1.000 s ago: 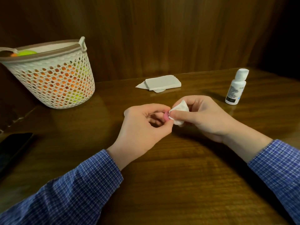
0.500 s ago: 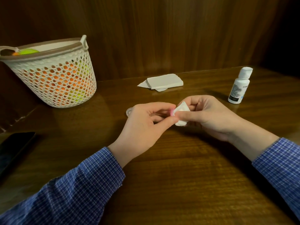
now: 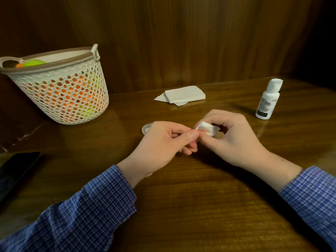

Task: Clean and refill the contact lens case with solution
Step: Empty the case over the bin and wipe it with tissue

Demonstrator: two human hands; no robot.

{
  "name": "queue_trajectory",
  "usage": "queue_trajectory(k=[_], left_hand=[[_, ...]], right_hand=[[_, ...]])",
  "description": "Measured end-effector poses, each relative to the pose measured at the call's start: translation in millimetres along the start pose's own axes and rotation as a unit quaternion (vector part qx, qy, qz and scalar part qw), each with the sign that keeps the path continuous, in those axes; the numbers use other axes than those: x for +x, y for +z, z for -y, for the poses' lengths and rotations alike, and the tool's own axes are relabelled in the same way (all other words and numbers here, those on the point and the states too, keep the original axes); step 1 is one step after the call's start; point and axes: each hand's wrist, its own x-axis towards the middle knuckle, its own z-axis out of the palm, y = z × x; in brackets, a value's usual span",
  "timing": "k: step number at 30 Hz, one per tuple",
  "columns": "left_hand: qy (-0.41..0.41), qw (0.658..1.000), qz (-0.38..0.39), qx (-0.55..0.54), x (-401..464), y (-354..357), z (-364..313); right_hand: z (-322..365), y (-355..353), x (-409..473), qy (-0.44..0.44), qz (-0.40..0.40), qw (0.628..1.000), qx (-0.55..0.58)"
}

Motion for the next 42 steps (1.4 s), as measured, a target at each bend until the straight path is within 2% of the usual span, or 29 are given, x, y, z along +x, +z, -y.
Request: queue_trajectory(k=[5, 8, 10, 13, 17, 24, 30, 33, 35, 37, 39, 42], left_hand=[[-0.030, 0.999, 0.018, -0.028, 1.7, 1.5, -4.2], [-0.002, 1.000, -0.021, 0.006, 1.9, 3.4, -5.5], [0.037, 0.998, -0.041, 0.036, -0.6, 4.2, -3.3], [0.083, 0.991, -0.044, 0.091, -4.8, 6.6, -1.3], [0.066, 0.992, -0.053, 0.088, -3.1, 7.0, -2.1], [0.038, 0.993, -0.039, 0.108, -4.3, 10.9, -1.3], [0.006, 0.993, 0.005, 0.118, -3.6, 7.8, -3.5], [0.001, 0.994, 0.022, 0.108, -4.2, 7.3, -4.4], [0.000, 0.993, 0.008, 0.115, -3.9, 9.0, -3.6], [0.005, 0.993, -0.024, 0.119, -3.7, 10.1, -2.7], [0.033, 0.993, -0.049, 0.104, -3.9, 9.5, -0.9], [0.090, 0.989, -0.054, 0.108, -6.4, 11.3, -1.0]], right_hand=[[-1.2, 0.2, 1.5, -0.016, 0.007, 0.999, -0.028], [-2.7, -1.5, 3.2, 0.061, -0.015, 0.998, 0.017], [-4.9, -2.4, 5.4, 0.113, -0.001, 0.992, 0.062], [-5.7, -0.8, 7.3, 0.140, 0.033, 0.986, 0.083], [-5.6, 1.5, 6.8, 0.165, 0.027, 0.983, 0.080], [-5.6, 8.1, 0.5, 0.110, -0.023, 0.993, -0.021], [-5.7, 6.7, -0.2, -0.036, -0.036, 0.996, -0.078], [-4.9, 5.7, 0.2, -0.057, -0.013, 0.995, -0.085], [-4.8, 5.2, 1.7, -0.033, -0.002, 0.997, -0.072], [-4.8, 3.8, 3.3, 0.032, -0.004, 0.999, -0.010], [-5.0, 2.1, 5.4, 0.091, 0.005, 0.994, 0.056], [-4.2, 2.6, 7.3, 0.122, 0.025, 0.989, 0.076]])
